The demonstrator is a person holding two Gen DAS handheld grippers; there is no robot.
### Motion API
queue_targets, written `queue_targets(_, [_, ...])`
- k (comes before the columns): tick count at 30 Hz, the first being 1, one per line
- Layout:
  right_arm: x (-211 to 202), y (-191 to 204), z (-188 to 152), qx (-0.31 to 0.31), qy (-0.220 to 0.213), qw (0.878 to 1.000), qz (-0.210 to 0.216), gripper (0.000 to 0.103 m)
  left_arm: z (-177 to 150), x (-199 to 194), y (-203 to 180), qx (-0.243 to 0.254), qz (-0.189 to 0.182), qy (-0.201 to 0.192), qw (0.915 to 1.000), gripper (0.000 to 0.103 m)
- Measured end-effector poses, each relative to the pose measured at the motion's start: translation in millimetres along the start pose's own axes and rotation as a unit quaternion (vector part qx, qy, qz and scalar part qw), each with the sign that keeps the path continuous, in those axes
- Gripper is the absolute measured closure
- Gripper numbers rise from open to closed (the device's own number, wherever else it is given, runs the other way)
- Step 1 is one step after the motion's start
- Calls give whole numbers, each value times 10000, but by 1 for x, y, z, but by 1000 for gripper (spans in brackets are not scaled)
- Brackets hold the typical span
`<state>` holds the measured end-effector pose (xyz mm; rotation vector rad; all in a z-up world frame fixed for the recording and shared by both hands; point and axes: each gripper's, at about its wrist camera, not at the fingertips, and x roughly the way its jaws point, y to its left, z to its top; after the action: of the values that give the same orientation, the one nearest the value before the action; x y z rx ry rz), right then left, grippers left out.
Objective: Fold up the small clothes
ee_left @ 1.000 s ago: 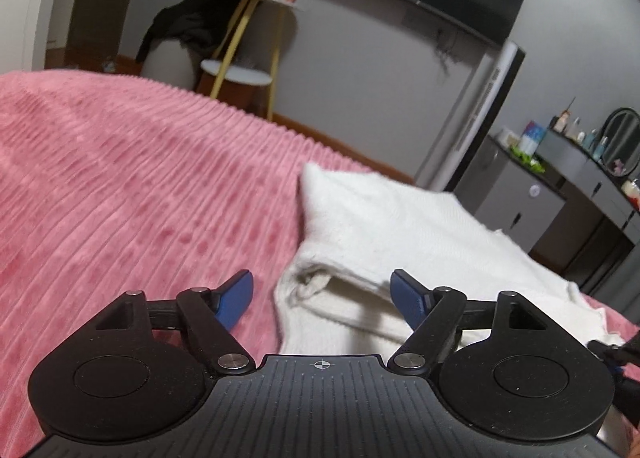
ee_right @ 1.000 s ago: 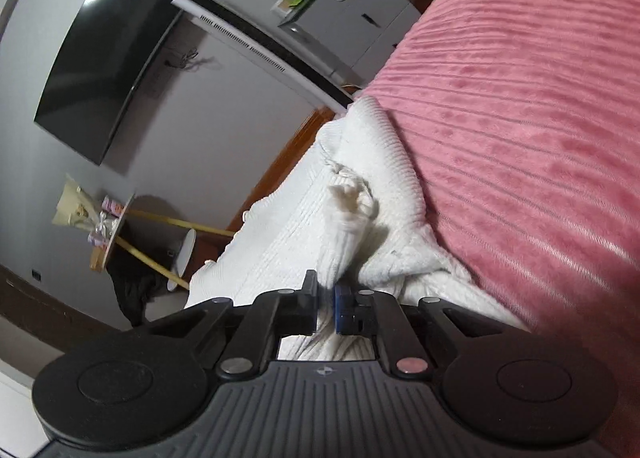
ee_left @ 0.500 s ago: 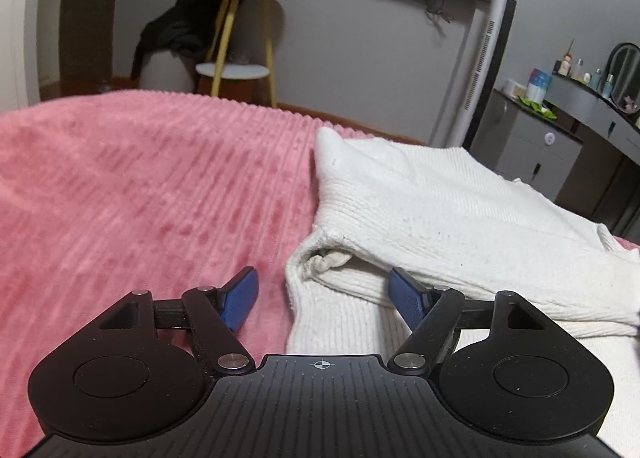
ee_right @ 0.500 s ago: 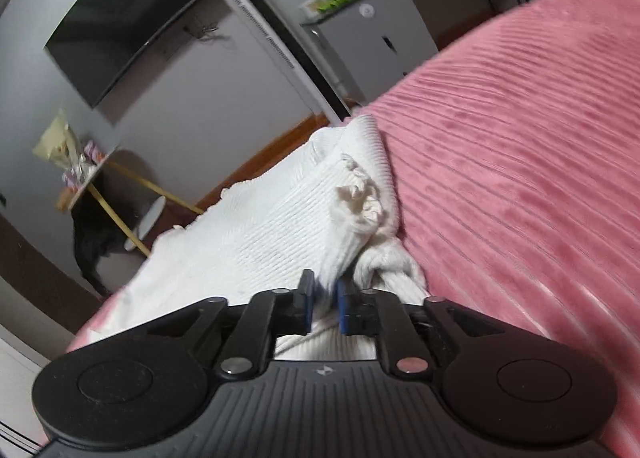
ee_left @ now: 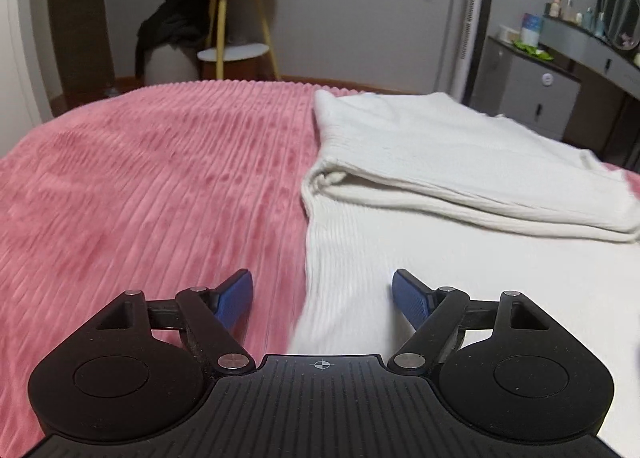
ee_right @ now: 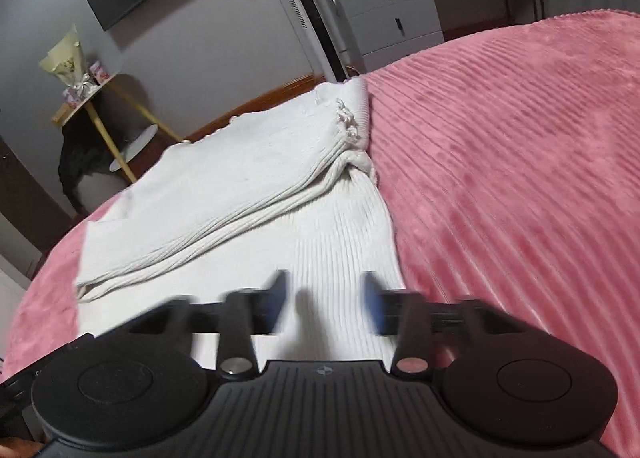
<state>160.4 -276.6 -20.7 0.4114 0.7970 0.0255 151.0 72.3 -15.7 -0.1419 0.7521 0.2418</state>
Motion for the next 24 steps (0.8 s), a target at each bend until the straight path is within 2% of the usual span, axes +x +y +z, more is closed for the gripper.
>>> queue_targets(2, [-22, -5, -10, -182, 87, 9998, -72, 48, -8, -19, 6, -106, -80, 138, 9998, 18])
queue_targets(5, [-41, -15, -23, -306, 540, 9977, -270, 48, -24, -41, 14, -312, -219, 354, 9986, 18])
queue_targets(8, [-49, -27, -36, -351, 905, 9947, -338, 48, -35, -49, 20, -526, -156, 564, 9969, 18])
queue_targets(12, [-51, -31, -55, -443, 1363, 9895, -208, 51, -35, -62, 24, -679, -99, 429, 9967, 18])
queue_targets(16, [-56, -29, -57, -549, 1546, 9864, -123, 67, -39, -76, 25, -648, -231, 330, 9971, 18])
queue_targets(18, [-57, -32, -57, -584, 1693, 9838, -41, 79, -40, -78, 24, -636, -330, 397, 9966, 18])
queue_targets(22, [-59, -43, -54, -481, 2019, 9782, 47, 80, -40, -83, 30, -773, -533, 510, 9943, 18])
queue_targets(24, [-60, -46, -53, -534, 2107, 9761, 43, 77, -41, -81, 34, -844, -651, 723, 9917, 18])
